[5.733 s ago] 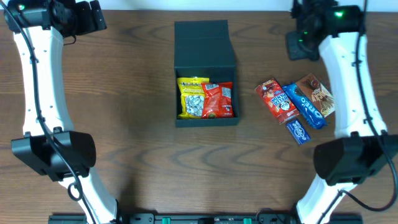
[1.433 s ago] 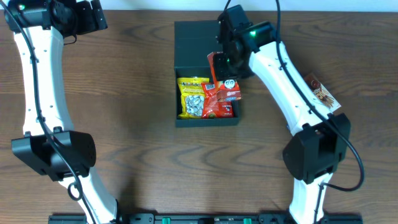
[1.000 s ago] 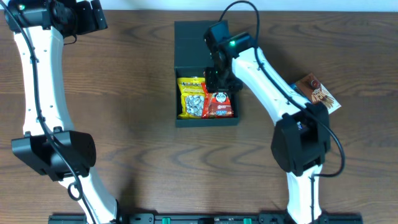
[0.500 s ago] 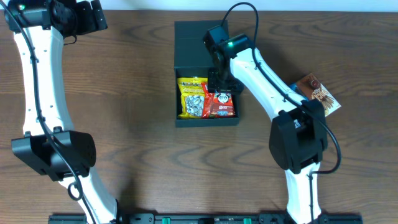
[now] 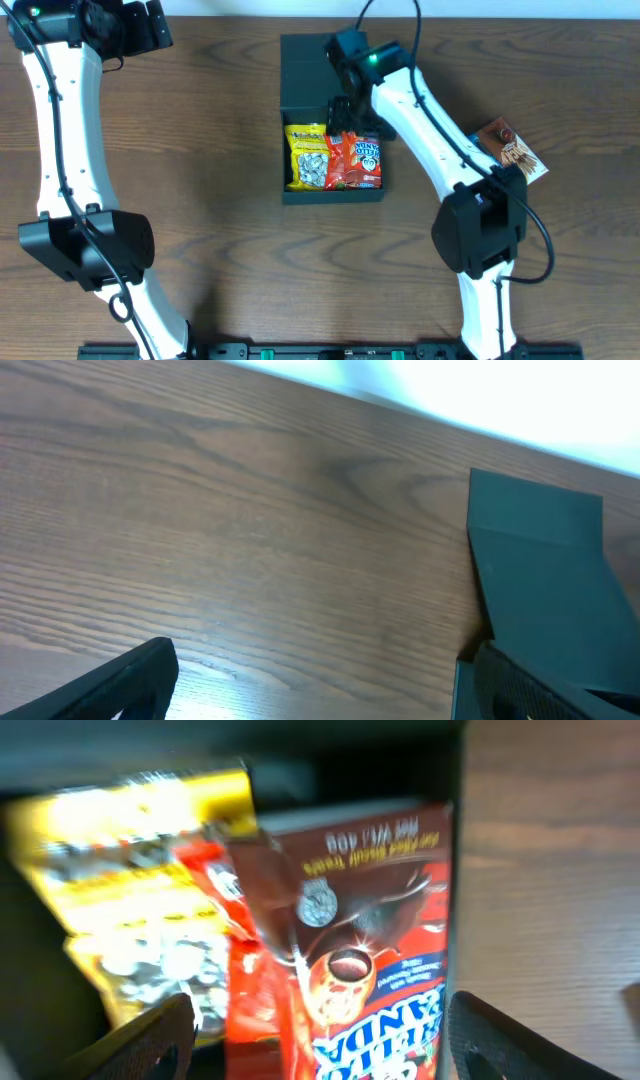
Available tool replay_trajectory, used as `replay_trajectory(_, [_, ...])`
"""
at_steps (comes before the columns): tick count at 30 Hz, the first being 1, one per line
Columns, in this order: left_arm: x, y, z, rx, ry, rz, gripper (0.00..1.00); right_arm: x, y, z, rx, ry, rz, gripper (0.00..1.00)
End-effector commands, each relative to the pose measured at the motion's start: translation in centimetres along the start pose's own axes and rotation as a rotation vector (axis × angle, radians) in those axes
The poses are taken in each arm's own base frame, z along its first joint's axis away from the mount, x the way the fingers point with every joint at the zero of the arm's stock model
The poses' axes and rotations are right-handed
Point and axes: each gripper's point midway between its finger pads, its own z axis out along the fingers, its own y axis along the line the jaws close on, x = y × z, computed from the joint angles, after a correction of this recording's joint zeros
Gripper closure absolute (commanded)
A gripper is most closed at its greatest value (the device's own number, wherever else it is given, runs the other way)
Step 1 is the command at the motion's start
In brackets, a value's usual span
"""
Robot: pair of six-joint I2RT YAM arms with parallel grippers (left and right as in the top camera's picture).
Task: Pack container
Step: 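Carry the Hello Panda box into the black box's right side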
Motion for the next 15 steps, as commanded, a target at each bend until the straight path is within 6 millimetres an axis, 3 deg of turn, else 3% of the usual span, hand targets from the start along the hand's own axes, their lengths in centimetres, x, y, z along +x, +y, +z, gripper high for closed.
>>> replay_trajectory(1, [0.1,0.4,0.6,-0.004,0.012,0.016,0.05,-1.7,-0.3,-4.1,0.007,-0.122,0.002,0.3])
replay_trajectory(2, [0.1,0.4,0.6,-0.004,0.012,0.016,0.05,-1.9,-0.3,-4.7,0.004,-0.137,-0.016,0.53])
replay_trajectory(4, [0.1,0.4,0.6,-0.005,0.012,0.015,0.05,-1.8,-0.2,-4.7,-0.003,-0.13,-0.05,0.9])
replay_trajectory(5, [0.1,0.4,0.6,-0.005,0.012,0.015,0.05,-1.6,0.0,-4.4,-0.011,-0.115,-0.071,0.99])
replay_trajectory(11, [0.1,0.4,0.6,-0.004,0.013,0.015,0.05,0.9,1.8,-0.6,-0.146,0.014,-0.241,0.99])
replay_trajectory(15, [0.1,0.4,0.6,-0.004,0.013,0.015,0.05,1.4,2.4,0.8,-0.258,0.049,-0.315,0.99])
